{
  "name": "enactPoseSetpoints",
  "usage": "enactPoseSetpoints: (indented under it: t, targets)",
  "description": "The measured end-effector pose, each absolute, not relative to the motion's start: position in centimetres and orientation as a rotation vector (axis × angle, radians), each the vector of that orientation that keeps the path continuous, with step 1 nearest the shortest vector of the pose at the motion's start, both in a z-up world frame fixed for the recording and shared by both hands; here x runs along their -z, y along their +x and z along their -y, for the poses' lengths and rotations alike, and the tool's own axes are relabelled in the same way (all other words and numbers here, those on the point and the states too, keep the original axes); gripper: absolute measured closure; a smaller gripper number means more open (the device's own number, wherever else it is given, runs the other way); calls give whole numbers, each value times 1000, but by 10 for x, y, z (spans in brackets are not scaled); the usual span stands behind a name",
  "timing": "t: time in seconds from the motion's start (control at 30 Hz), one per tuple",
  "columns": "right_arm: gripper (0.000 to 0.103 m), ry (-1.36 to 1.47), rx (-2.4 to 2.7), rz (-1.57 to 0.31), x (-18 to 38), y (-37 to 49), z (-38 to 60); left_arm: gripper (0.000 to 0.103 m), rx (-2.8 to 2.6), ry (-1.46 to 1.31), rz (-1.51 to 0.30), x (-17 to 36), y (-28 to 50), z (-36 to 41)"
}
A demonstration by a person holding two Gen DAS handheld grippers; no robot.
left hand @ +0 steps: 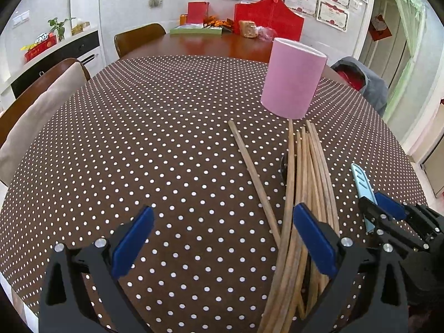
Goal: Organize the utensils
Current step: 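Lift the knife with the right tool while the left tool grasps one wooden chopstick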
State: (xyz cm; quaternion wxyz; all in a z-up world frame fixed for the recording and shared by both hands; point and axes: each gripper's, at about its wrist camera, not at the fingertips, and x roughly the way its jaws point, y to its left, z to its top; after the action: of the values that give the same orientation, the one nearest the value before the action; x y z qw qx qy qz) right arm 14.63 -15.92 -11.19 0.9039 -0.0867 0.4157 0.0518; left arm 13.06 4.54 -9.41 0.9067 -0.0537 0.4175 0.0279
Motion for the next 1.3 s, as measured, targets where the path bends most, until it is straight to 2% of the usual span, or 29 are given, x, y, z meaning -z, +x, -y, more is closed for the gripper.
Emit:
enactPoseSetpoints:
  t: [0.03, 0.1, 0.13, 0.17, 0.27, 0.47, 0.83, 0.9, 0.97, 1.0, 1.07, 1.1, 1.3]
  targets:
    - [70, -187, -96, -857, 112, 147, 159, 5, -62, -112, -862, 94, 131, -46]
    - [56, -180, -64, -861, 112, 152, 163, 5, -65, -118, -869, 94, 132, -47]
    - [56, -157, -73, -868, 112, 153, 165, 5, -63, -122, -874, 94, 133, -48]
    - [56, -125, -89, -877, 112, 155, 170, 5, -62, -125, -877, 95, 134, -49]
    - [76, -64, -147, -885, 112, 157, 178, 5, -63, -127, -895, 96, 138, -49]
    - [77, 48, -220, -913, 107, 165, 197, 5, -66, -124, -926, 95, 153, -45]
    - [78, 34, -209, -798, 64, 172, 216, 6, -230, -7, -973, 103, 197, -33]
    - [78, 31, -218, -794, 60, 175, 215, 16, -235, -9, -987, 106, 205, -32]
    - [78, 23, -217, -785, 56, 179, 214, 36, -215, -67, -962, 103, 210, -33]
    - [78, 20, -218, -779, 54, 179, 213, 42, -206, -68, -960, 101, 211, -33]
    - [78, 21, -221, -770, 50, 178, 214, 82, -187, -53, -949, 97, 212, -31]
    - [78, 24, -224, -764, 47, 179, 215, 95, -189, -51, -946, 97, 214, -30]
    - [78, 19, -229, -711, 29, 172, 216, 96, -166, -101, -933, 84, 219, -43]
